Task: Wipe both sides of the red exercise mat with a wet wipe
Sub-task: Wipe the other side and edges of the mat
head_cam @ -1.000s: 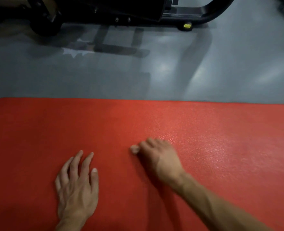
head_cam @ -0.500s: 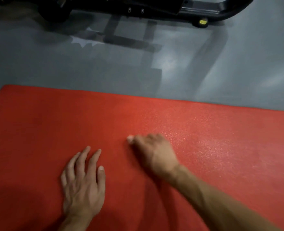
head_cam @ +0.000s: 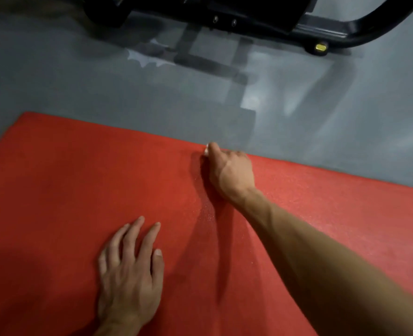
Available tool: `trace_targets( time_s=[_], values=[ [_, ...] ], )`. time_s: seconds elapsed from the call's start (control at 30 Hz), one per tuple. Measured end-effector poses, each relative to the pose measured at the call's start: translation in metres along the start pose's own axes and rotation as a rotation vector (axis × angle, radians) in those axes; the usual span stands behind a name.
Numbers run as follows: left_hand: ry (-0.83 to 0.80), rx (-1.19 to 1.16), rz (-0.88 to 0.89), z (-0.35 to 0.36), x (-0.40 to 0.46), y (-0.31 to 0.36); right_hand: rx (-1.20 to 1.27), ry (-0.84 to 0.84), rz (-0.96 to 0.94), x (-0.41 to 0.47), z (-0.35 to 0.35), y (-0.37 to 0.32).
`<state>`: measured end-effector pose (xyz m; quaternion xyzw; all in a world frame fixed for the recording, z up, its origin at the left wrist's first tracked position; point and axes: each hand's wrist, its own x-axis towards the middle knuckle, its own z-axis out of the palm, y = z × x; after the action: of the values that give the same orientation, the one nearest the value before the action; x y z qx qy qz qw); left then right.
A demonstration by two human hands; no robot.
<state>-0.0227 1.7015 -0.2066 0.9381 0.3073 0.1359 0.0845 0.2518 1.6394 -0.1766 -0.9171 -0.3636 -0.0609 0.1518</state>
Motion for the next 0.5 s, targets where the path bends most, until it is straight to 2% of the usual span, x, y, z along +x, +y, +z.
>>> trace_targets(
  time_s=[0.07,0.17,0.23,0.27,0.37,0.5],
  values=[
    [0.012,-0.010,-0.007,0.000,0.000,0.000,-0.082,-0.140,0.067,-0.001,-0.016,0.035],
    [0.018,-0.012,-0.014,-0.001,0.001,0.002,-0.155,-0.266,0.474,-0.020,-0.055,0.127],
    [0.018,-0.005,-0.009,0.000,0.002,0.001,-0.122,-0.286,0.700,-0.020,-0.073,0.153],
    [0.014,-0.005,-0.004,0.001,0.002,0.001,-0.094,-0.302,0.746,-0.014,-0.072,0.153],
    [0.004,-0.002,-0.002,0.000,0.002,-0.001,0.005,-0.323,0.660,0.011,-0.043,0.109],
    [0.002,-0.020,0.014,-0.002,0.003,0.000,0.089,-0.315,0.399,0.038,-0.002,0.005]
  ],
)
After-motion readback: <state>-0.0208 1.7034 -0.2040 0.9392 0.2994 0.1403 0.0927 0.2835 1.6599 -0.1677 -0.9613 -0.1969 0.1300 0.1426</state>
